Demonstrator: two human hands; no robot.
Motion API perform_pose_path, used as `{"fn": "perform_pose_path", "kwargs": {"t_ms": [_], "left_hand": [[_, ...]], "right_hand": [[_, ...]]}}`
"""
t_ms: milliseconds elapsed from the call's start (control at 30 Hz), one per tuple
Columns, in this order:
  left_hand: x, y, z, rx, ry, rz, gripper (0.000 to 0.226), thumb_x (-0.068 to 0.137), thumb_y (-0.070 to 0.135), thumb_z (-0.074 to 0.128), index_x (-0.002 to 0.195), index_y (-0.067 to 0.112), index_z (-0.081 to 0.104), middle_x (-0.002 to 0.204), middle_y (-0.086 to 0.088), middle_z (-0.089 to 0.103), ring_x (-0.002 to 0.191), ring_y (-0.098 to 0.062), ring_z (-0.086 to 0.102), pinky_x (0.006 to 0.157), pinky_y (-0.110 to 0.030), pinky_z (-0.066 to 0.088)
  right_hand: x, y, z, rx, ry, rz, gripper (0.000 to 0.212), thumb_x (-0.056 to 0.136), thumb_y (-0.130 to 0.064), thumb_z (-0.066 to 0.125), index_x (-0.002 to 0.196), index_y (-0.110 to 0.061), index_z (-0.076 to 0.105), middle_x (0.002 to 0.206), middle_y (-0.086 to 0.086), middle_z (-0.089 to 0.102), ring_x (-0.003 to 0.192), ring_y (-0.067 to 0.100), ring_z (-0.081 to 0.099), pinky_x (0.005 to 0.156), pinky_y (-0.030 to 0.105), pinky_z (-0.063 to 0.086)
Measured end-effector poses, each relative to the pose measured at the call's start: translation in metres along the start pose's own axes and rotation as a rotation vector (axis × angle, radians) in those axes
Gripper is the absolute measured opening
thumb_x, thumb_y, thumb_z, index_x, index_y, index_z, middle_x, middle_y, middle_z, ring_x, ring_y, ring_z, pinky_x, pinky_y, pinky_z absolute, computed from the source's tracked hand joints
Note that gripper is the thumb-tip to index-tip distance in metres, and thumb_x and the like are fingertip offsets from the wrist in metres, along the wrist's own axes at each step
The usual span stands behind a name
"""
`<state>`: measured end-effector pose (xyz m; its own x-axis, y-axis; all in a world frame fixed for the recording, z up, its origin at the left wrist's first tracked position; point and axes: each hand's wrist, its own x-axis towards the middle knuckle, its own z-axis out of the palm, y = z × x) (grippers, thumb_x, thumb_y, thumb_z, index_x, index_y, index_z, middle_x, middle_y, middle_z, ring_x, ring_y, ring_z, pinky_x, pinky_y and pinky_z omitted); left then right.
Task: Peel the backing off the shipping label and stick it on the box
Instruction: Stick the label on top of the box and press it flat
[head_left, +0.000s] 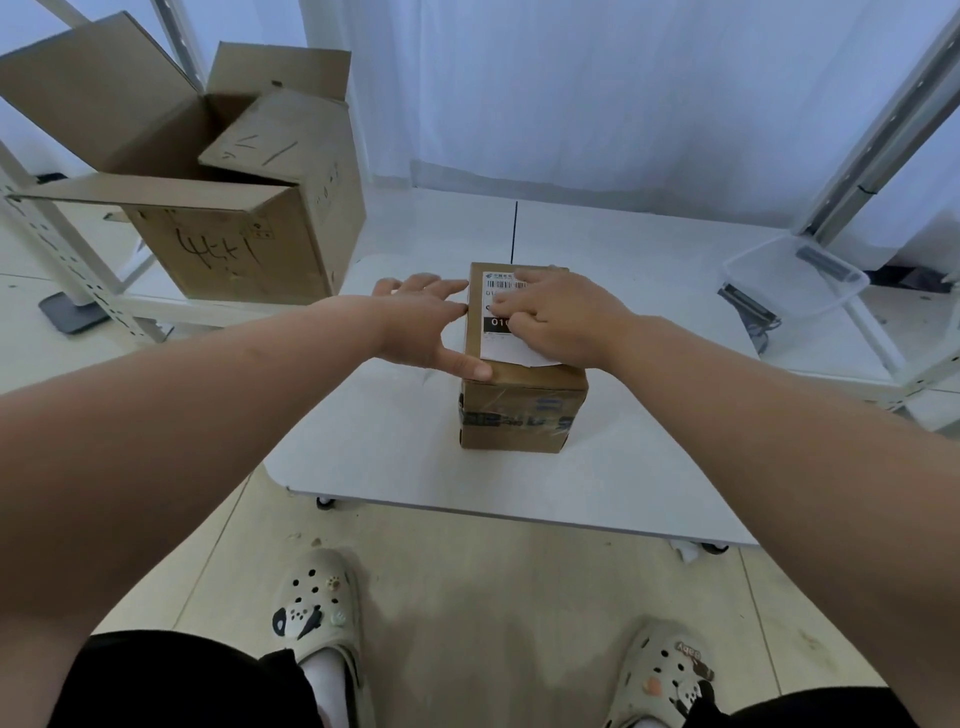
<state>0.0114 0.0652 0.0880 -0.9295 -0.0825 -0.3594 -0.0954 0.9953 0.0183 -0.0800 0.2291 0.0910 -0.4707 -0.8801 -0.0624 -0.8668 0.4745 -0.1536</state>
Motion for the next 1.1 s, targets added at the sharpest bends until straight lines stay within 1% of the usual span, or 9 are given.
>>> {"fn": "perform_pose_path", "kwargs": {"t_ms": [133,267,400,533,600,700,800,967,1100], "left_hand": [[-0.001,0.003,0.004,-0.057,0.022,-0.003,0.117,0.067,0.080,0.043,0.150,0.017,-0.010,0.160,0.001,-0.012,0.147,-0.020,-0.010,0.117,-0.047,-0.003],[0.004,0.000,0.008,-0.065,0.072,0.010,0.118,0.065,0.081,0.043,0.150,0.015,-0.008,0.160,0.002,-0.011,0.147,-0.017,-0.010,0.118,-0.046,-0.004],[0.007,-0.004,0.012,-0.039,0.178,0.050,0.121,0.059,0.085,0.039,0.151,0.016,-0.001,0.160,0.003,-0.003,0.147,-0.016,-0.007,0.118,-0.045,-0.006],[0.010,-0.008,0.008,-0.024,0.197,0.085,0.121,0.053,0.087,0.027,0.150,0.016,0.013,0.160,0.003,0.007,0.147,-0.015,-0.002,0.119,-0.045,-0.002],[0.014,-0.010,0.004,-0.081,0.220,0.103,0.104,0.065,0.080,0.024,0.148,0.016,0.022,0.159,0.001,0.014,0.147,-0.016,0.004,0.119,-0.043,0.004],[0.021,-0.012,0.005,-0.185,0.246,0.081,0.068,0.093,0.056,0.030,0.148,0.017,0.022,0.155,-0.001,0.029,0.145,-0.019,0.020,0.118,-0.039,0.012],[0.020,-0.009,0.004,-0.216,0.268,0.063,0.057,0.097,0.044,0.036,0.145,0.016,0.028,0.148,-0.001,0.040,0.136,-0.022,0.036,0.114,-0.037,0.019],[0.017,-0.008,-0.001,-0.192,0.246,-0.011,0.054,0.095,0.049,0.039,0.140,0.021,0.031,0.149,0.001,0.039,0.114,-0.028,0.054,0.099,-0.038,0.034],[0.022,-0.005,-0.004,-0.151,0.211,-0.035,0.060,0.094,0.053,0.037,0.145,0.025,0.024,0.154,0.003,0.029,0.128,-0.027,0.045,0.110,-0.044,0.023]], "right_hand": [[0.017,-0.002,0.004,-0.112,-0.077,0.083,0.049,0.099,-0.033,0.019,0.147,-0.028,0.025,0.157,-0.006,0.021,0.147,0.018,0.010,0.119,0.048,0.003],[0.028,-0.005,0.002,-0.073,-0.142,0.173,0.051,0.100,-0.037,0.014,0.150,-0.028,0.012,0.159,-0.010,0.008,0.148,0.020,-0.001,0.117,0.053,-0.006],[0.030,-0.005,0.003,-0.014,-0.153,0.172,0.051,0.100,-0.038,0.013,0.150,-0.029,0.011,0.159,-0.010,0.007,0.147,0.020,-0.004,0.117,0.051,-0.009],[0.023,0.003,0.002,-0.011,-0.111,0.092,0.049,0.101,-0.034,0.012,0.147,-0.030,0.025,0.157,-0.009,0.019,0.147,0.018,0.001,0.118,0.046,-0.004],[0.020,0.005,0.002,-0.012,-0.092,0.071,0.047,0.101,-0.034,0.014,0.144,-0.032,0.032,0.156,-0.008,0.024,0.147,0.018,0.004,0.118,0.046,0.000],[0.022,0.005,0.001,-0.014,-0.090,0.074,0.045,0.102,-0.038,0.017,0.141,-0.032,0.038,0.155,-0.004,0.029,0.147,0.021,0.004,0.118,0.050,0.001],[0.028,0.000,-0.001,-0.071,-0.130,0.096,0.046,0.102,-0.038,0.016,0.148,-0.032,0.020,0.158,-0.009,0.017,0.147,0.023,-0.002,0.117,0.054,-0.002],[0.027,0.006,0.004,-0.080,-0.156,0.128,0.049,0.101,-0.043,0.012,0.149,-0.037,0.005,0.159,-0.016,0.004,0.147,0.023,-0.008,0.114,0.058,-0.011],[0.009,0.035,0.000,-0.104,-0.150,0.254,0.049,0.100,-0.045,0.013,0.148,-0.037,0.007,0.159,-0.015,0.003,0.147,0.023,-0.007,0.111,0.061,-0.016]]}}
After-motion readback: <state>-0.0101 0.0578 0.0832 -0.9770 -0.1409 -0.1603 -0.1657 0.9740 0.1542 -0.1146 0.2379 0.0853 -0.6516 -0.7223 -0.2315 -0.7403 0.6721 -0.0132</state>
